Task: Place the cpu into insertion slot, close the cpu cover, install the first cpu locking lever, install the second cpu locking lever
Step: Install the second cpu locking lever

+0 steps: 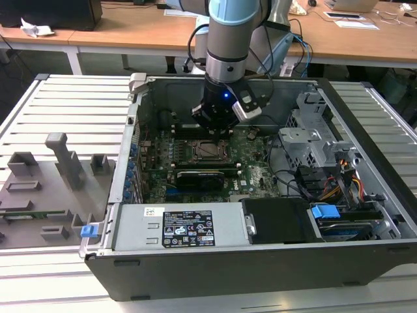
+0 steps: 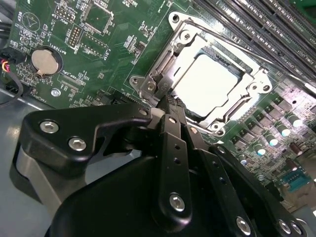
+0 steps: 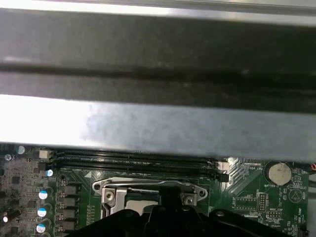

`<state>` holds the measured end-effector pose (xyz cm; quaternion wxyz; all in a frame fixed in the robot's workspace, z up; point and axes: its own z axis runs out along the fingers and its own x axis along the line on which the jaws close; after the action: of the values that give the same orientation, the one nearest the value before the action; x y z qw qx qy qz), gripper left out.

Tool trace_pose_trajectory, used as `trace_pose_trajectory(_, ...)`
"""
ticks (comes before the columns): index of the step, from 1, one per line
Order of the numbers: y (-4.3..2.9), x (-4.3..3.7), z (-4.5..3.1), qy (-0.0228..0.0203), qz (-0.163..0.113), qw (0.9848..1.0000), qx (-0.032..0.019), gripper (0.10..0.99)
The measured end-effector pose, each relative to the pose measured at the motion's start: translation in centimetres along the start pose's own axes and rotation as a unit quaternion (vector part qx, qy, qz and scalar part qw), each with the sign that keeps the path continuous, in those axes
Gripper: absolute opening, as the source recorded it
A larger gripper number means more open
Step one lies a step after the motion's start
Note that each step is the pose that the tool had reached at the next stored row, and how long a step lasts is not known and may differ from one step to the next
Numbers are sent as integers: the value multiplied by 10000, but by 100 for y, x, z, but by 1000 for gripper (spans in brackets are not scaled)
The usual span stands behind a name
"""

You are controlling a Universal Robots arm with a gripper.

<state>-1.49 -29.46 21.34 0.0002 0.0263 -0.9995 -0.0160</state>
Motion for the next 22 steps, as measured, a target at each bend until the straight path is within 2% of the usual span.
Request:
trace_pose_trajectory(7,-5,-1,-59,-1,-2,10000,-2,106)
trace_pose_trajectory(9,-21,1,-60,0,-1,10000,-1,106)
trace_pose_trajectory(12,-92,4,-62,0,-1,10000,-1,106)
trace_pose_trajectory(14,-113,6,-63,-1,-1,10000,-1,106)
trace_pose_trajectory(18,-121,6,-81,0,0,10000,-1,106)
trace_pose_trajectory(22,-117,6,-191,-1,-1,10000,-1,106)
